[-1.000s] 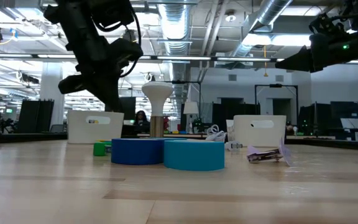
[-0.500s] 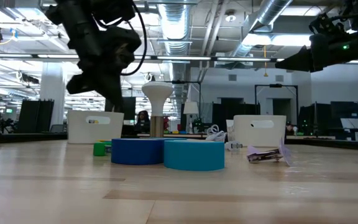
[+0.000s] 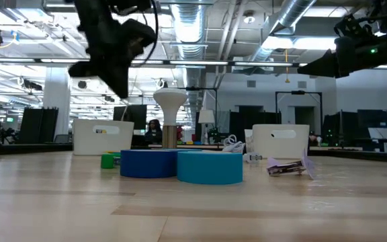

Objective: Pick and place Stapler, Stapler remover, tape
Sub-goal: Put the yellow stapler into the left white bin

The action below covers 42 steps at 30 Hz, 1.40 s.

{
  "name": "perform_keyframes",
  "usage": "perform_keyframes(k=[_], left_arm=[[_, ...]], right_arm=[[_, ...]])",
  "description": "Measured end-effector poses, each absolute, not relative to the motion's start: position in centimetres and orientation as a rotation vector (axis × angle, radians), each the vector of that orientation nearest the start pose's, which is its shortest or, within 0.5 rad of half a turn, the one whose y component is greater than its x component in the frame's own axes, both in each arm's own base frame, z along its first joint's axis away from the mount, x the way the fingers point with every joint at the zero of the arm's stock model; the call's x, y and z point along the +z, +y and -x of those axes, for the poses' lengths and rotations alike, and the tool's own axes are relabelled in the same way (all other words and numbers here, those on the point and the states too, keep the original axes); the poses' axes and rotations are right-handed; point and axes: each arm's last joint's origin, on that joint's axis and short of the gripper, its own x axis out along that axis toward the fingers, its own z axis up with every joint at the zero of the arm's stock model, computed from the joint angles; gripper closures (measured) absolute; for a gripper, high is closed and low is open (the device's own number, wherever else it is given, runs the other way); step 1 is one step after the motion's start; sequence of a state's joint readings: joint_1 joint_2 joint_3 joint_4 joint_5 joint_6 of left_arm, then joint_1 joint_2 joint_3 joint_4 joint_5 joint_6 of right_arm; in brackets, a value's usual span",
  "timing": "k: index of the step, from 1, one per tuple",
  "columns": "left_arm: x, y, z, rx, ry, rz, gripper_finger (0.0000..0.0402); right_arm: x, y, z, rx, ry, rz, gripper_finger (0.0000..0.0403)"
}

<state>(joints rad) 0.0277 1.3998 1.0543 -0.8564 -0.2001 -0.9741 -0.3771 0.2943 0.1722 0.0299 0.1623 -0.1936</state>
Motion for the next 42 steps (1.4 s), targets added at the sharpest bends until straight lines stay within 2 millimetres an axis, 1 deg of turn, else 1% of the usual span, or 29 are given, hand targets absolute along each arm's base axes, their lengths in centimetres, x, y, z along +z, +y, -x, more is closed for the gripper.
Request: perform_keyframes(k=[4,7,10,14,17,19,27,32,37,42], left_arm=[[27.1,1.5,-26.3,0.835,0.972,0.713,0.0400],[27.6,1.6,-27.1,0.848,0.972,0.703,0.0400],[26.6,1.6,-28.1,0.877,1.058,0.687,0.0400],[24.0,1.4,-29.5,0.841,1.248,0.775,0.0400],[22.8,1.5,-30.0,0.799,1.324,0.811,0.0400],[22.5,1.8,-30.2,0.800,1.336,0.818,0.0400],[22.6,2.3,-30.3,0.807,1.292,0.824,0.0390],[21.4,2.2,-29.7,0.821,1.322,0.812,0.0359],[20.4,2.1,-29.3,0.833,1.344,0.805,0.0311],[19.0,2.2,-29.3,0.807,1.292,0.820,0.0262]], right_arm=[[20.1,-4.6,-10.4,-0.528,0.144,0.179,0.0403],[20.1,-4.6,-10.4,-0.528,0.144,0.179,0.0403],[20.1,-4.6,-10.4,-0.531,0.142,0.179,0.0403],[20.1,-4.7,-10.3,-0.541,0.146,0.178,0.0403],[20.1,-4.9,-10.3,-0.551,0.150,0.176,0.0403],[20.0,-4.9,-10.2,-0.559,0.155,0.175,0.0403],[19.7,-5.2,-10.1,-0.582,0.190,0.167,0.0403],[19.6,-5.3,-10.0,-0.592,0.205,0.164,0.0403],[19.6,-5.3,-10.0,-0.589,0.206,0.163,0.0403],[19.6,-5.3,-10.0,-0.588,0.206,0.163,0.0403]])
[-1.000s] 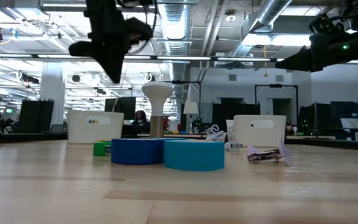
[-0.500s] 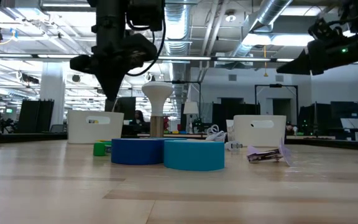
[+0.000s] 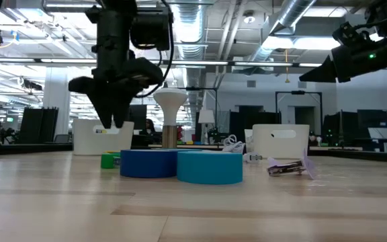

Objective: Pick and place Stapler, Stapler remover, tape
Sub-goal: Put the yellow stapler into the left white bin

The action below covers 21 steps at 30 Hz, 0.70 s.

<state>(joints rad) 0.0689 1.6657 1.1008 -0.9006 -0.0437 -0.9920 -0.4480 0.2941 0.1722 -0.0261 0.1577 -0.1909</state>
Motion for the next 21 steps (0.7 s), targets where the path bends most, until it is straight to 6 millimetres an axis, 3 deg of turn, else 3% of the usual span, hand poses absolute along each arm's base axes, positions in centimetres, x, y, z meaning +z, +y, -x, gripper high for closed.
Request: perform_keyframes(k=[9,21], left_arm=[[17.7,2.1,-29.2,0.823,1.247,0.862,0.0206],[15.9,2.1,-28.7,0.833,1.204,0.918,0.0211]], right_arm=[[19.6,-5.3,-10.0,-0.587,0.206,0.164,0.0403],[19.6,-5.3,-10.0,-0.587,0.207,0.165,0.0403]])
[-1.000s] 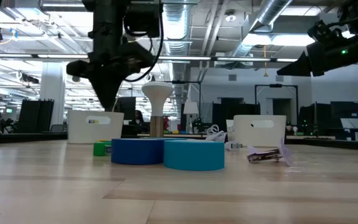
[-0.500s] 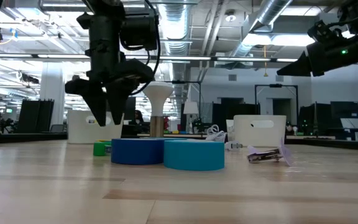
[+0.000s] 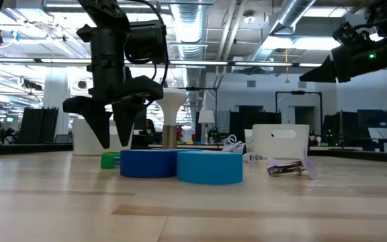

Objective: Pick and place Stapler, Stapler remover, tape
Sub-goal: Put the yellow stapler into the left white bin

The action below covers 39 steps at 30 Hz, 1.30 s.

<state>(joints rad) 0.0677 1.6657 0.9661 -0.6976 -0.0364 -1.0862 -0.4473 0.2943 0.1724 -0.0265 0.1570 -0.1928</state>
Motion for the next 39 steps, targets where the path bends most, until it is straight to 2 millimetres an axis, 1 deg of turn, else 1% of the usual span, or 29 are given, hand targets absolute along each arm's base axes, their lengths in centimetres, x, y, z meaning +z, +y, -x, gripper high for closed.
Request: perform_keyframes(k=[8,11,17,21,25,30,33,36,39], left_arm=[[15.9,2.1,-28.8,0.830,1.199,0.919,0.0213],[15.4,2.0,-28.9,0.837,1.213,0.915,0.0215],[13.7,1.9,-29.3,0.852,1.265,0.907,0.0216],[13.6,1.9,-29.4,0.854,1.270,0.906,0.0225],[13.6,2.0,-29.3,0.857,1.273,0.904,0.0254],[13.5,2.0,-29.2,0.870,1.274,0.893,0.0311],[13.5,2.0,-29.2,0.871,1.271,0.892,0.0339],[13.5,2.0,-29.3,0.866,1.265,0.894,0.0352],[13.5,2.0,-29.3,0.864,1.263,0.895,0.0351]], right_arm=[[19.6,-5.3,-10.0,-0.587,0.207,0.165,0.0403],[19.6,-5.3,-10.0,-0.587,0.207,0.165,0.0403],[19.6,-5.3,-10.0,-0.588,0.207,0.165,0.0403],[19.6,-5.3,-10.0,-0.588,0.207,0.165,0.0403],[19.6,-5.3,-10.0,-0.588,0.207,0.165,0.0403],[19.6,-5.3,-10.0,-0.588,0.207,0.166,0.0403],[19.6,-5.3,-10.0,-0.588,0.208,0.166,0.0403],[19.6,-5.3,-10.0,-0.588,0.207,0.166,0.0403],[19.6,-5.3,-10.0,-0.588,0.207,0.166,0.0403]])
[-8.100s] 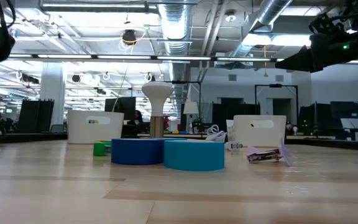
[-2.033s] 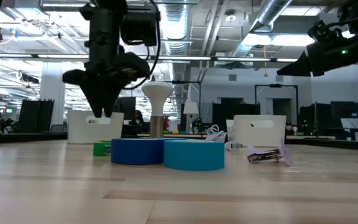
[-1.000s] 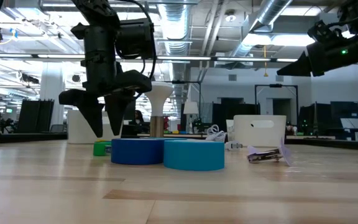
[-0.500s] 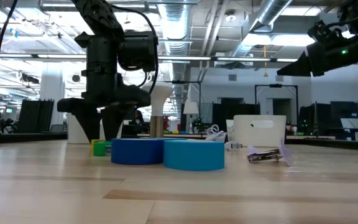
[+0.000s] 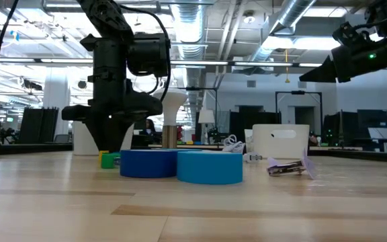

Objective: Pick and place Stapler, Stapler remover, tape
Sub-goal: Put the yellow stapler into the left white bin

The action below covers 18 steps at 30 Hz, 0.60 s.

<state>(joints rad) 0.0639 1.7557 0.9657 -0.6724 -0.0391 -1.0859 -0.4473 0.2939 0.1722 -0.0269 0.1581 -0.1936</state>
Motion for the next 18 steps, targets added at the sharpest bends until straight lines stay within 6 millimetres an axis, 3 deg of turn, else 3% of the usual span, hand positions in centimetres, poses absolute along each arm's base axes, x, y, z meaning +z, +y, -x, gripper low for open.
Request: perform_keyframes(k=[6,18], left_arm=[[14.0,2.0,-29.4,0.826,1.236,0.892,0.0339],[19.6,2.9,-27.7,0.812,1.024,0.815,0.0345]], right_arm=[[19.6,-5.3,-10.0,-0.587,0.207,0.166,0.0403],[19.6,-5.3,-10.0,-0.588,0.206,0.166,0.0403]])
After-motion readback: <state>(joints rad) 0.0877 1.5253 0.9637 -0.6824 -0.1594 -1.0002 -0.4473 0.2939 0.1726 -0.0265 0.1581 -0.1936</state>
